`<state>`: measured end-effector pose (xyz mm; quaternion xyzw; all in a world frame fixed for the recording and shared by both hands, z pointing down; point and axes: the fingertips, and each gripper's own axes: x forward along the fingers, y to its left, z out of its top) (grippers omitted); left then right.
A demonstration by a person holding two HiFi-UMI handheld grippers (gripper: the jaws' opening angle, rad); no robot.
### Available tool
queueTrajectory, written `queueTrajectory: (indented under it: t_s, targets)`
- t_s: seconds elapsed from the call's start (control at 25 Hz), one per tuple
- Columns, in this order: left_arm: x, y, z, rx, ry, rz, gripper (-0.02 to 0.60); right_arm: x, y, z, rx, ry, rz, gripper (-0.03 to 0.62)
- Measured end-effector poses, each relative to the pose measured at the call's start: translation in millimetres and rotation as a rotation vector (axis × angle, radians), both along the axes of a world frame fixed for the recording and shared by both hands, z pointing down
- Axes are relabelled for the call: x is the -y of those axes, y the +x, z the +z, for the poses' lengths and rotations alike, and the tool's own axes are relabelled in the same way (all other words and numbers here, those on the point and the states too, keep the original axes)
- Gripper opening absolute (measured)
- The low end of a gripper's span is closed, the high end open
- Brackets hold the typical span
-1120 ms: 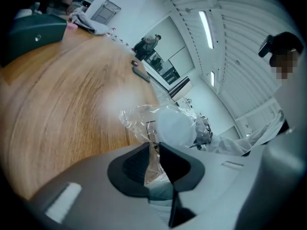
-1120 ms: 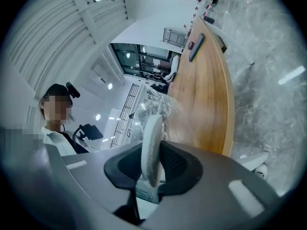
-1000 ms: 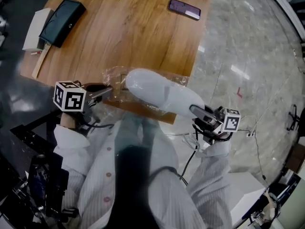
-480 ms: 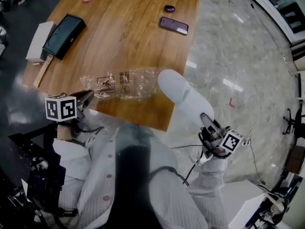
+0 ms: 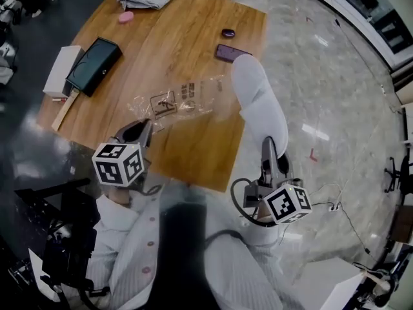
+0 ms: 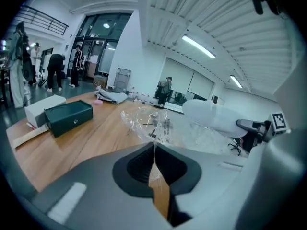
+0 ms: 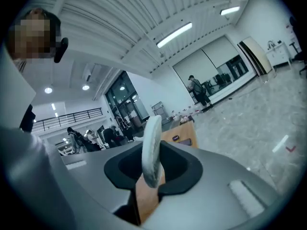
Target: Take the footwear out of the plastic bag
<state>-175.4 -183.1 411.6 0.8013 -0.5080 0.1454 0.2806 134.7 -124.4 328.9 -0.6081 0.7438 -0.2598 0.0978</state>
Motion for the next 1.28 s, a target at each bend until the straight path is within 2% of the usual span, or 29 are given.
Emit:
queueTrajectory:
  t_s: [0.2,0.52,1.28]
  targets:
    - [5,18,-12,0.019,0.039,0.003,0.008,7,-15,-13,-0.072,0.038,-0.004,0.089]
    - [2,20,-21,0.006,0.050,0.003,0.008,-4,-15,-5,-0.078,0.012,0.010,0.084]
    - [-9,33,-17,-0.006,0.029,0.057,0.006,-12,-22,-3,-0.080,-0.016,-0.027,0.084]
